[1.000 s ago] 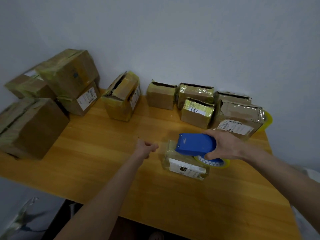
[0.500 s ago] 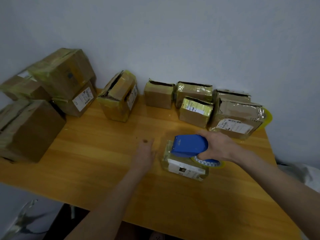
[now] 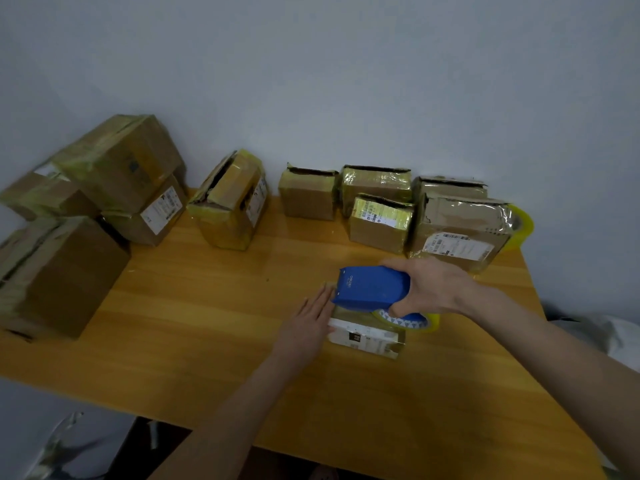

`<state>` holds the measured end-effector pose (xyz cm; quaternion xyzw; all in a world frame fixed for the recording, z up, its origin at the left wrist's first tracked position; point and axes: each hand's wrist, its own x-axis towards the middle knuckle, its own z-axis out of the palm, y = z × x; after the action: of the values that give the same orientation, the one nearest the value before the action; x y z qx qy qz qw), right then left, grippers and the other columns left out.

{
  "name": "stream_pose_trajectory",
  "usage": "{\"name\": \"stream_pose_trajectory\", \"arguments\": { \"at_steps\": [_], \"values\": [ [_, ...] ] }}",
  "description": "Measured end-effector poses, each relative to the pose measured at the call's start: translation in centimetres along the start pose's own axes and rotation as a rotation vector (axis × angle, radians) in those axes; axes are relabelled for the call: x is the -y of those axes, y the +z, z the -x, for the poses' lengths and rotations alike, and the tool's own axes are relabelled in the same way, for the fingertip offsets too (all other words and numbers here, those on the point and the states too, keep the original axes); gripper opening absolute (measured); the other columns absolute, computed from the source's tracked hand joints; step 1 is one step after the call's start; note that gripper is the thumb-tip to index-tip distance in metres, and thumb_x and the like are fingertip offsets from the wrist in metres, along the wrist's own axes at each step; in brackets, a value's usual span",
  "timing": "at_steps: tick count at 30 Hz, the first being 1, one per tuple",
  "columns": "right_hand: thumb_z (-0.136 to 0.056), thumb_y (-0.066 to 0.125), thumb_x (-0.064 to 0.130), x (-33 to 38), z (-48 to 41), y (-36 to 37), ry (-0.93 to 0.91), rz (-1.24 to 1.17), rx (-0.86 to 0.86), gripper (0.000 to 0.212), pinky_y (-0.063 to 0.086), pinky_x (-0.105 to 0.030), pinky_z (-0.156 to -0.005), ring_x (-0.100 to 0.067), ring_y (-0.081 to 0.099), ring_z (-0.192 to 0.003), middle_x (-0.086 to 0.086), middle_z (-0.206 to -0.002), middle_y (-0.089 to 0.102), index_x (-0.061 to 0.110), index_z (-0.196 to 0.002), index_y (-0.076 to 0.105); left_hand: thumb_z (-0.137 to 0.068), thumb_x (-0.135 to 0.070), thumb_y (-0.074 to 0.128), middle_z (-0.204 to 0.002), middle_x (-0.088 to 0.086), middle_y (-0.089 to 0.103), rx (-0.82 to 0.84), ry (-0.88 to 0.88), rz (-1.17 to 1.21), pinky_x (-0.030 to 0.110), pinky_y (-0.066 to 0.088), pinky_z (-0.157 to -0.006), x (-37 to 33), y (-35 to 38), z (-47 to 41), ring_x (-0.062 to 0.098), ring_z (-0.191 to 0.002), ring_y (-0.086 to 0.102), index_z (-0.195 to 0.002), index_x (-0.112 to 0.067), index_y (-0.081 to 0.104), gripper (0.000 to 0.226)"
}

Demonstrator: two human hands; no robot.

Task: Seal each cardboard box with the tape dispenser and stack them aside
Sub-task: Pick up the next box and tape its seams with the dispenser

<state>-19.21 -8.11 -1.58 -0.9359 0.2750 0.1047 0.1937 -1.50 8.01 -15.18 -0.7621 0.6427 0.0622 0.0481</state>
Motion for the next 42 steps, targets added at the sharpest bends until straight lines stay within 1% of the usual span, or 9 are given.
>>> {"name": "stream_pose_trajectory", "arguments": {
  "at_steps": [4,9,14,19,24,28,33,38,42],
  "values": [
    [-0.072,0.07,0.045,-3.0,1.7,-0.4,0.014,-0.045,0.035,0.065,0.054,-0.04,-0.083,-0.015,0.058,-0.093,0.009,-0.102,0.06,0.041,-0.13,0.042,-0.103,-0.03,0.026,-0.15,-0.001,-0.031,0.029,-0.016,-0.01,0.033,-0.003,-0.119,0.3,-0.3,0.1,0.013,-0.141,-0.024,-0.143,-0.018,-0.023,0.064],
    [-0.068,0.078,0.036,-9.5,6.2,0.0,0.127,-0.172,0.086,0.061,0.044,-0.02,-0.072,-0.003,0.056,-0.089,0.015,-0.101,0.06,0.05,-0.115,0.042,-0.104,-0.018,0.025,-0.152,-0.002,-0.028,0.02,0.005,-0.022,0.031,0.0,-0.119,0.2,-1.1,0.0,0.013,-0.146,-0.014,-0.149,-0.014,-0.015,0.061],
    [-0.07,0.075,0.032,-10.3,6.9,3.7,0.179,-0.22,0.116,0.067,0.047,-0.026,-0.071,-0.005,0.056,-0.086,0.014,-0.098,0.058,0.039,-0.128,0.043,-0.104,-0.032,0.026,-0.157,0.001,-0.022,0.012,-0.003,-0.007,0.035,0.002,-0.121,-0.7,-1.3,0.3,0.016,-0.147,-0.01,-0.149,-0.023,-0.017,0.062],
    [-0.072,0.072,0.033,-10.3,6.0,4.8,0.221,-0.185,0.147,0.078,0.052,-0.037,-0.083,-0.016,0.056,-0.096,0.009,-0.106,0.057,0.039,-0.139,0.033,-0.095,-0.059,0.035,-0.159,0.013,-0.01,0.013,-0.084,-0.077,0.045,-0.003,-0.118,-4.0,-2.1,-0.5,0.029,-0.147,-0.007,-0.15,-0.03,-0.016,0.08],
    [-0.072,0.072,0.04,-10.4,5.6,4.9,0.209,-0.107,0.139,0.074,0.053,-0.04,-0.084,-0.017,0.057,-0.097,0.009,-0.106,0.058,0.037,-0.136,0.036,-0.1,-0.048,0.025,-0.154,0.007,-0.025,-0.023,0.108,-0.039,0.042,-0.012,-0.117,-9.1,-1.2,-1.7,0.023,-0.143,-0.023,-0.144,-0.016,-0.022,0.072],
    [-0.072,0.068,0.063,-10.2,5.8,6.1,0.168,0.045,0.065,0.089,0.052,-0.035,-0.083,-0.017,0.058,-0.106,0.008,-0.12,0.06,0.041,-0.145,0.023,-0.1,-0.05,0.026,-0.153,0.002,-0.027,-0.027,0.116,-0.074,0.04,-0.013,-0.117,-8.9,-0.8,-2.1,0.02,-0.141,-0.026,-0.144,-0.019,-0.023,0.073],
    [-0.075,0.07,0.049,-11.2,7.2,6.9,0.194,-0.153,0.036,0.088,0.046,-0.03,-0.073,-0.012,0.051,-0.095,0.014,-0.11,0.053,0.047,-0.146,0.018,-0.1,-0.049,0.026,-0.152,0.004,-0.03,0.017,0.117,-0.113,0.039,-0.014,-0.116,-8.6,-0.4,-2.6,0.021,-0.141,-0.026,-0.143,-0.018,-0.026,0.074],
    [-0.074,0.073,0.042,-13.0,8.5,6.8,0.241,-0.28,0.09,0.093,0.044,-0.028,-0.077,-0.01,0.051,-0.096,0.015,-0.109,0.051,0.049,-0.147,0.016,-0.1,-0.046,0.031,-0.153,0.004,-0.029,0.003,0.119,-0.112,0.039,-0.012,-0.117,-8.5,-0.1,-2.5,0.021,-0.142,-0.024,-0.143,-0.018,-0.025,0.076],
    [-0.074,0.071,0.041,-13.9,9.4,6.3,0.289,-0.231,0.145,0.091,0.048,-0.031,-0.08,-0.012,0.054,-0.095,0.015,-0.107,0.052,0.048,-0.147,0.017,-0.099,-0.045,0.035,-0.152,0.003,-0.029,-0.004,0.118,-0.092,0.037,-0.014,-0.114,-8.5,-0.2,-2.8,0.02,-0.141,-0.024,-0.144,-0.019,-0.024,0.078]
  ]
}}
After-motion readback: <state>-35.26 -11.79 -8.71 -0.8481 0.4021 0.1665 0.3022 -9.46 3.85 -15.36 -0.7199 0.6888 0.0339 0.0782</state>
